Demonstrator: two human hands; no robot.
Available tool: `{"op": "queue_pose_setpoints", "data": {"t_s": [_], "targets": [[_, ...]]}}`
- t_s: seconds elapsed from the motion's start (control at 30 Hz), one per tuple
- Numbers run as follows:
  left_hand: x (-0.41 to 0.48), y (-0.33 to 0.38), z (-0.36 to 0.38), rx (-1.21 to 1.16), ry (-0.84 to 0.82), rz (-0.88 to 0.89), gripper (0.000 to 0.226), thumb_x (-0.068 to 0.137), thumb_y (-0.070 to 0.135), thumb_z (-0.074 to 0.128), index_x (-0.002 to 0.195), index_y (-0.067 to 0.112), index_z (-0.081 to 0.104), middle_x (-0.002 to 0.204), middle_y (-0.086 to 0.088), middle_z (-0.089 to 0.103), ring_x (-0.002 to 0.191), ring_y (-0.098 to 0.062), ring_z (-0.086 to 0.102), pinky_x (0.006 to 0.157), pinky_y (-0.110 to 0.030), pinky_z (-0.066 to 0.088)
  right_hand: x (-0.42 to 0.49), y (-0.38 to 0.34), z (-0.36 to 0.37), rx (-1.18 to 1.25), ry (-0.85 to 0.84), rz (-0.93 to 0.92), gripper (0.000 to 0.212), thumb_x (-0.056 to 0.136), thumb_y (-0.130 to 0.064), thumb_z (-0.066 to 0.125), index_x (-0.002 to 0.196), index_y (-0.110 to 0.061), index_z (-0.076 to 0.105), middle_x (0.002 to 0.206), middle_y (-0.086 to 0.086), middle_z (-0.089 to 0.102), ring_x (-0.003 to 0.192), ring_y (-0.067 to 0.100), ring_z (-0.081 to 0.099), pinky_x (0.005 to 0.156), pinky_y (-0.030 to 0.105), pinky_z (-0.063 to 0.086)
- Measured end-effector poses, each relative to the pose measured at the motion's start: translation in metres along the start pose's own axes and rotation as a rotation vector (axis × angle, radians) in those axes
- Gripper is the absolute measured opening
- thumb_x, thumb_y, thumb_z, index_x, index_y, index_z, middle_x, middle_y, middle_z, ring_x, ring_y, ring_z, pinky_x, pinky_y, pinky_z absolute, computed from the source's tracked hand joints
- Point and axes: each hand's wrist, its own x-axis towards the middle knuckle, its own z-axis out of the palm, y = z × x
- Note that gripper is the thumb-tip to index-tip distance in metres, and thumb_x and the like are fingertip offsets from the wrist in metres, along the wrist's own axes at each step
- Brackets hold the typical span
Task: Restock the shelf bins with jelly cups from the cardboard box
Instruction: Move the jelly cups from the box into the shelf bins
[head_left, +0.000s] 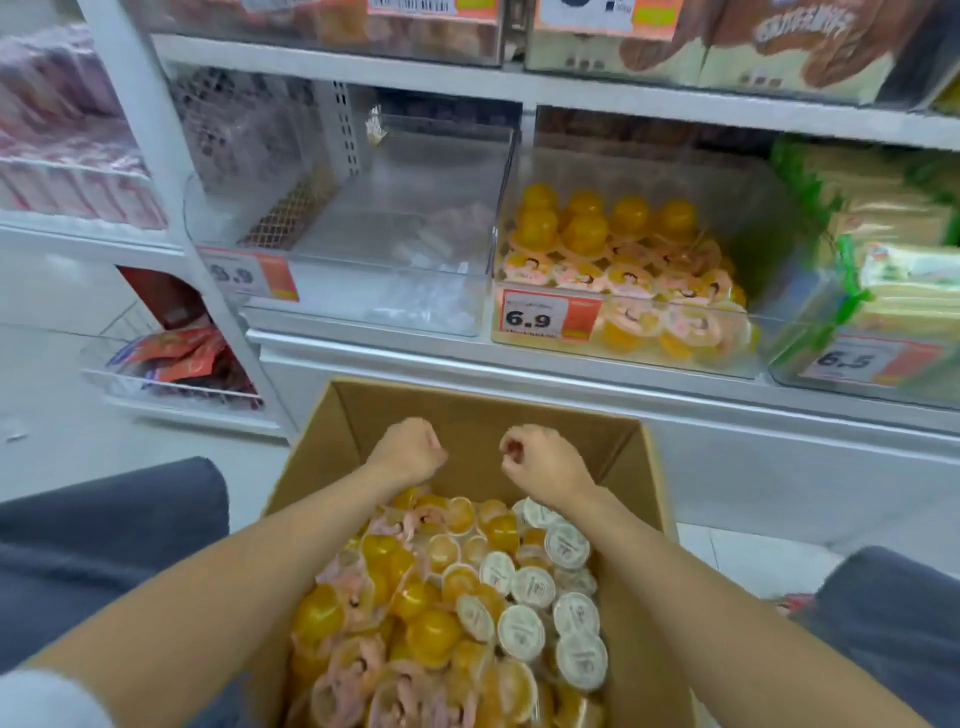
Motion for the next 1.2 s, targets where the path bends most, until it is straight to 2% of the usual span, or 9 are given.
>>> {"op": "queue_pose_setpoints", "data": {"t_s": [0.1,0.23,0.37,0.47,0.57,0.7,0.83,0.97,1.2], "targets": [[0.019,-0.063,0.026,0.174,-0.170,-0.128,0.013,0.082,0.017,0.060,0.070,0.015,0.065,0.090,-0.007,0.072,0.090,-0.020,0.068,0.077,-0.029,0.052,0.002,0.007,0.056,0.049,-0.242,0.108,0.021,0.084,-0.018,0.055,0.099,-0.021,0.068,0.100,-0.003,0.067,0.094,0.018,0.062,0.081,0.033,0.052],[0.025,-0.121,0.054,0.310,-0.385,-0.179,0.026,0.095,0.010,0.051,0.116,0.000,0.062,0.126,-0.011,0.061,0.117,-0.026,0.057,0.082,-0.025,0.043,0.000,0.006,0.123,0.128,-0.475,0.186,0.029,0.088,-0.028,0.059,0.112,-0.014,0.066,0.111,0.006,0.067,0.104,0.025,0.062,0.084,0.036,0.053],[0.031,-0.152,0.063,0.262,-0.566,-0.339,0.029,0.092,0.016,0.058,0.115,-0.001,0.061,0.119,-0.020,0.063,0.103,-0.030,0.065,0.069,-0.028,0.052,-0.002,-0.016,0.166,0.421,-0.702,0.253,0.060,0.088,-0.032,0.069,0.140,-0.012,0.047,0.141,0.002,0.048,0.125,0.012,0.046,0.085,0.008,0.043],[0.034,-0.166,0.062,0.216,-0.647,-0.371,0.047,0.086,0.038,0.065,0.118,0.005,0.061,0.121,-0.018,0.062,0.109,-0.029,0.062,0.084,-0.034,0.054,0.001,-0.027,0.196,0.387,-0.751,0.331,0.076,0.083,-0.046,0.069,0.148,-0.024,0.035,0.147,0.003,0.044,0.128,0.021,0.048,0.102,0.032,0.045],[0.027,-0.164,0.064,0.192,-0.664,-0.335,0.055,0.082,0.044,0.071,0.122,0.009,0.060,0.122,-0.007,0.062,0.104,-0.021,0.061,0.068,-0.021,0.045,0.004,-0.033,0.213,0.430,-0.742,0.409,0.072,0.084,-0.032,0.066,0.148,-0.024,0.035,0.134,0.006,0.054,0.108,0.021,0.059,0.086,0.031,0.051],[0.023,-0.163,0.070,0.056,-0.606,-0.359,0.021,0.078,0.035,0.073,0.074,0.021,0.058,0.081,0.001,0.059,0.076,-0.015,0.058,0.056,-0.021,0.041,0.007,-0.030,0.210,0.438,-0.657,0.412,0.067,0.081,-0.030,0.067,0.142,-0.020,0.041,0.127,0.005,0.057,0.103,0.020,0.058,0.071,0.024,0.045],[0.024,-0.140,0.051,-0.156,-0.473,-0.418,0.019,0.063,0.020,0.069,0.063,0.017,0.051,0.066,0.001,0.053,0.059,-0.012,0.052,0.053,-0.022,0.044,0.011,-0.024,0.187,0.523,-0.526,0.400,0.068,0.066,-0.047,0.060,0.130,-0.026,0.054,0.110,0.006,0.064,0.090,0.021,0.063,0.076,0.036,0.054],[0.024,-0.094,0.032,-0.349,-0.294,-0.314,0.026,0.046,0.011,0.069,0.070,0.017,0.062,0.073,-0.005,0.060,0.072,-0.016,0.061,0.082,-0.038,0.057,0.012,-0.015,0.129,0.508,-0.290,0.322,0.061,0.062,-0.049,0.065,0.117,-0.024,0.056,0.114,0.007,0.060,0.103,0.023,0.059,0.088,0.036,0.049],[-0.007,0.039,-0.006,-0.331,0.009,0.163,0.065,0.060,0.015,0.089,0.115,0.015,0.055,0.106,0.000,0.058,0.094,-0.015,0.055,0.067,-0.020,0.043,-0.016,-0.004,-0.023,0.428,0.285,0.136,0.054,0.072,-0.047,0.076,0.114,-0.028,0.048,0.104,-0.008,0.060,0.092,0.013,0.059,0.078,0.031,0.049]]}}
